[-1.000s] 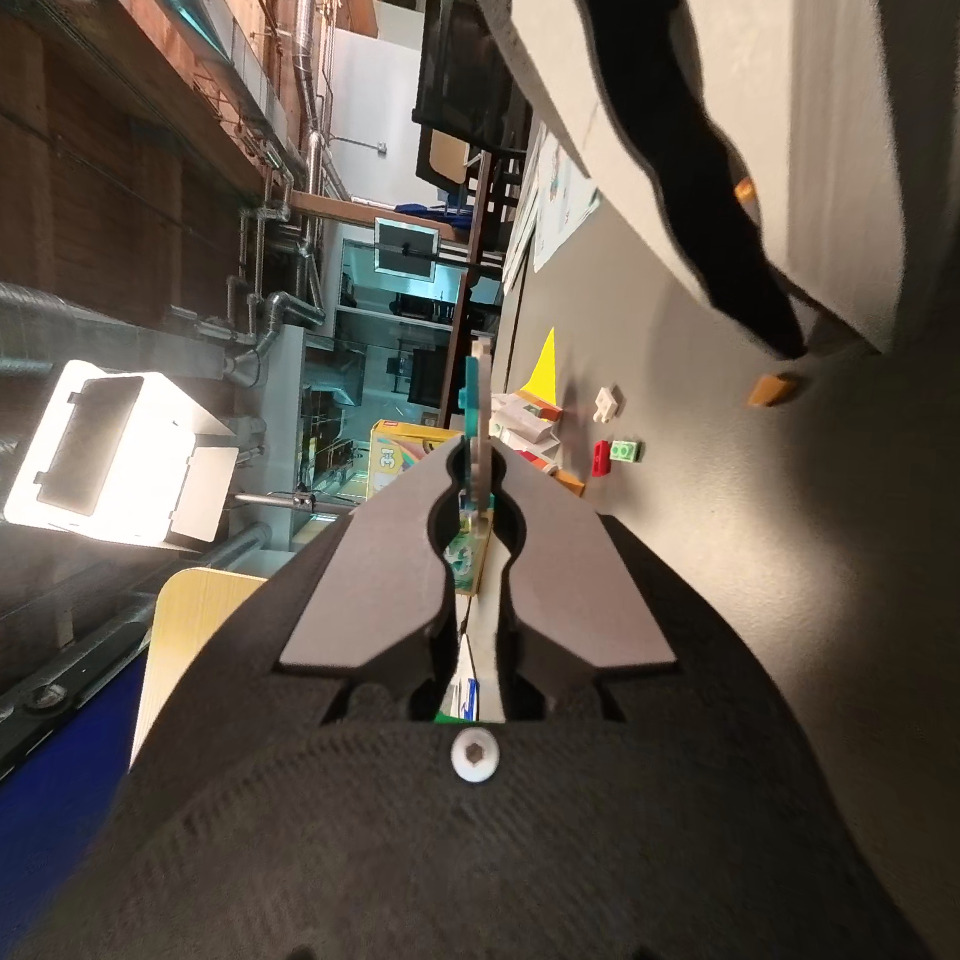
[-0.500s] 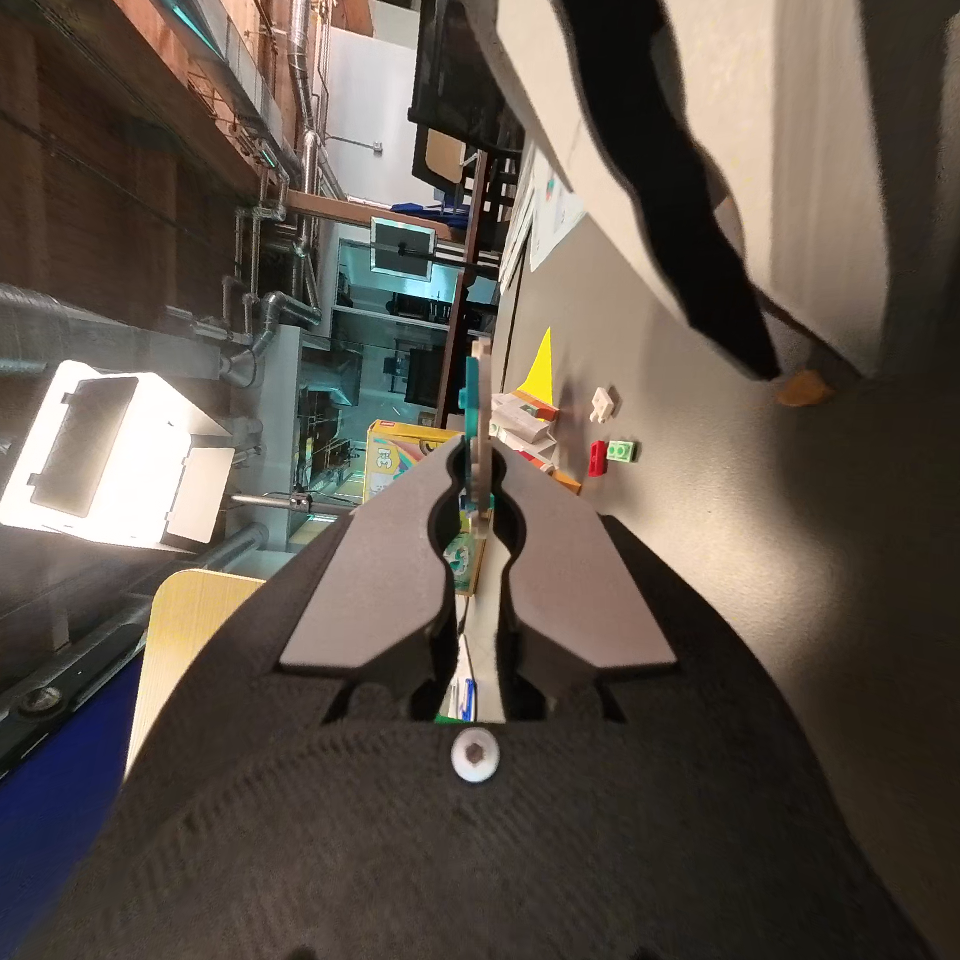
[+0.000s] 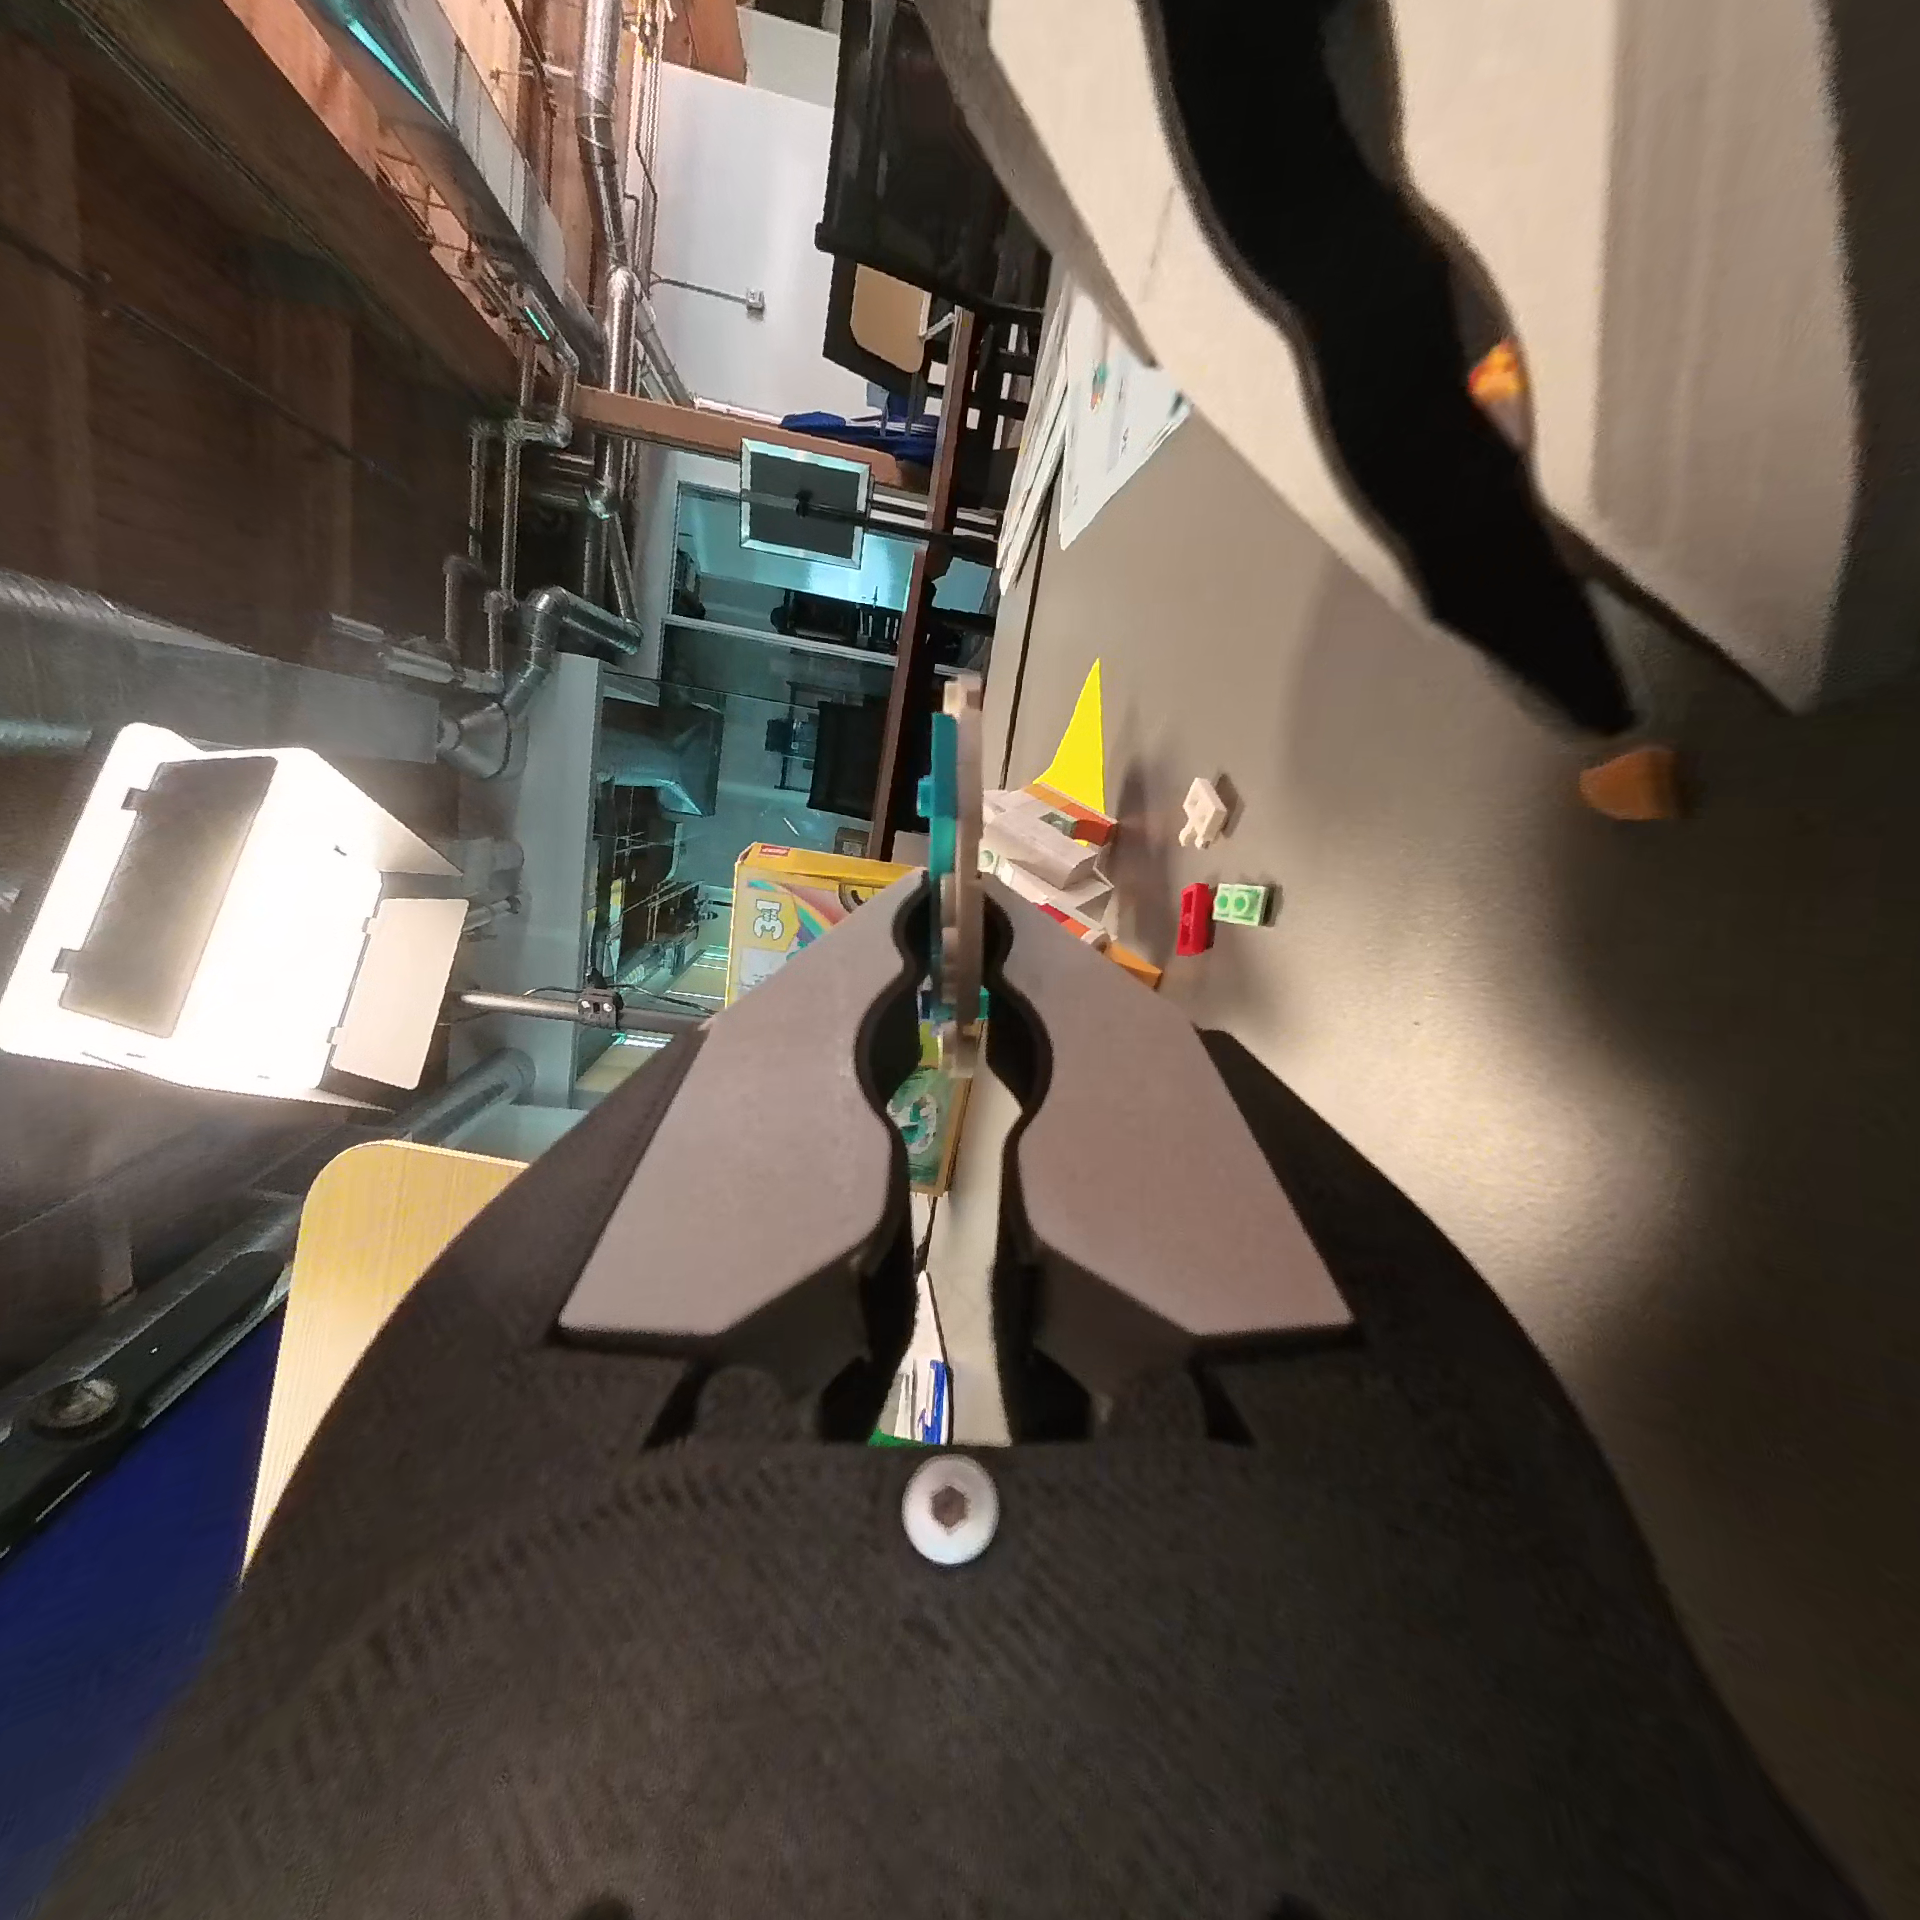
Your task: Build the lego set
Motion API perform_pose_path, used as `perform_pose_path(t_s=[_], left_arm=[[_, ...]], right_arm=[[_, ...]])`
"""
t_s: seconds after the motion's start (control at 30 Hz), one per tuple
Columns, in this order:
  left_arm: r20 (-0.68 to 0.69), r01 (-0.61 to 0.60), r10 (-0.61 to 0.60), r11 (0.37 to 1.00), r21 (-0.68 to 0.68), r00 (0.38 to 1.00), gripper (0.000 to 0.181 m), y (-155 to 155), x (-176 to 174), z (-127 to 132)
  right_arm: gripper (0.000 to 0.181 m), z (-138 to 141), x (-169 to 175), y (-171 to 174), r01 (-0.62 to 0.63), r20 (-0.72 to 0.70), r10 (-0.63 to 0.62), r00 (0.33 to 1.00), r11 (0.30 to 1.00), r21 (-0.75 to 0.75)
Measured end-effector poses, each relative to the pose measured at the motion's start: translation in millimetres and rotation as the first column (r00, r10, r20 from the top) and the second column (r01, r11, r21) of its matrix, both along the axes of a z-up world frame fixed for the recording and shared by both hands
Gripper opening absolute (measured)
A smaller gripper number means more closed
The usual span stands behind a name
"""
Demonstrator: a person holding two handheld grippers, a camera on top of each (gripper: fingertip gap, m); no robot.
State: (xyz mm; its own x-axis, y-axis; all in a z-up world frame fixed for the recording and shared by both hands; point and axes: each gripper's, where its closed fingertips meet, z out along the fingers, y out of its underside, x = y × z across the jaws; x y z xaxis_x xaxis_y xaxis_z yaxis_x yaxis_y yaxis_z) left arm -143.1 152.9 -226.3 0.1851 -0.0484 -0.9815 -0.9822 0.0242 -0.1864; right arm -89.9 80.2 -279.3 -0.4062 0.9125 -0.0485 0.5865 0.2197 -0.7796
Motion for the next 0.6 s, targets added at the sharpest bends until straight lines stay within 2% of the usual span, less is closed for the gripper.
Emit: perform_pose_path(t_s=[0.1, 0.27, 0.6], left_arm=[[0.002, 0.001, -0.001, 1.000, 0.003, 1.000, 0.004, -0.1, 0.2, 0.8], [-0.008, 0.011, -0.011, 1.000, 0.003, 1.000, 0.003, -0.7, 2.4, 0.3], [-0.021, 0.020, -0.020, 1.000, 0.007, 1.000, 0.004, -0.9, 5.3, 0.2]], right_arm=[[0.023, 1.8, -5.8, 4.4, -0.004, -0.035, 0.006, 0.999, 0.999, 0.050], [0.022, -6.6, -6.5, 3.8, -0.039, 0.002, 0.039, 0.999, 0.998, 0.048], [0.006, -7.0, -8.2, 5.7, -0.024, -0.008, 0.024, 1.000, 0.997, 0.075]])
